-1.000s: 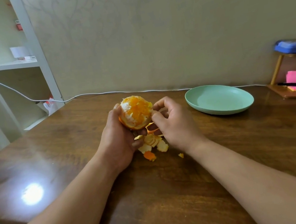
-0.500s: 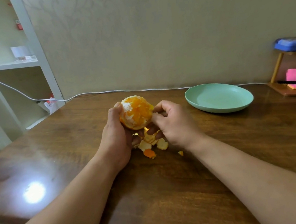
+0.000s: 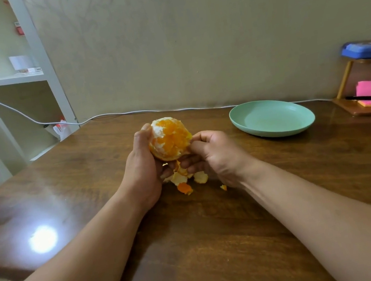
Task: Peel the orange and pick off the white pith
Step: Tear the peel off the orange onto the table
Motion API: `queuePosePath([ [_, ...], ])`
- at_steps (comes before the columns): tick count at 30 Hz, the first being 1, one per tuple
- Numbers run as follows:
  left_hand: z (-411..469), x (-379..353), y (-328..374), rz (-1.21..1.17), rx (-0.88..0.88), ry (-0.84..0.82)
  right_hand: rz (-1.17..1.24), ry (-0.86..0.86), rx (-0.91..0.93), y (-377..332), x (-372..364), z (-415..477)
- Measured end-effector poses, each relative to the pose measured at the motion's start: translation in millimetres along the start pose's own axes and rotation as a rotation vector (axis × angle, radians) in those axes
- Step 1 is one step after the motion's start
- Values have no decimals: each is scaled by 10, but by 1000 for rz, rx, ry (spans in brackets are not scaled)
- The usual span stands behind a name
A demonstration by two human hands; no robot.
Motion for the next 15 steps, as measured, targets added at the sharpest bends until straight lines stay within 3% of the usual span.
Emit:
queuePosePath([
  [7,-48,-29,4,58,-9,52,-115,-58,0,-11,28,-22],
  [11,-32,-32,29,-87,59,0,-167,18,86,-35,13,-32],
  [15,26,20,43,-292,214,-128,-21,7,81,-44,-29,-16],
])
Point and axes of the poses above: each hand's wrist, its own z-axis towards the middle knuckle, its own x-axis out of the back of the hand, y = z × x, the point moved 2 cm from there along z, towards the middle knuckle, and after that the axes turned 8 degrees about y, right-handed, at the moved point
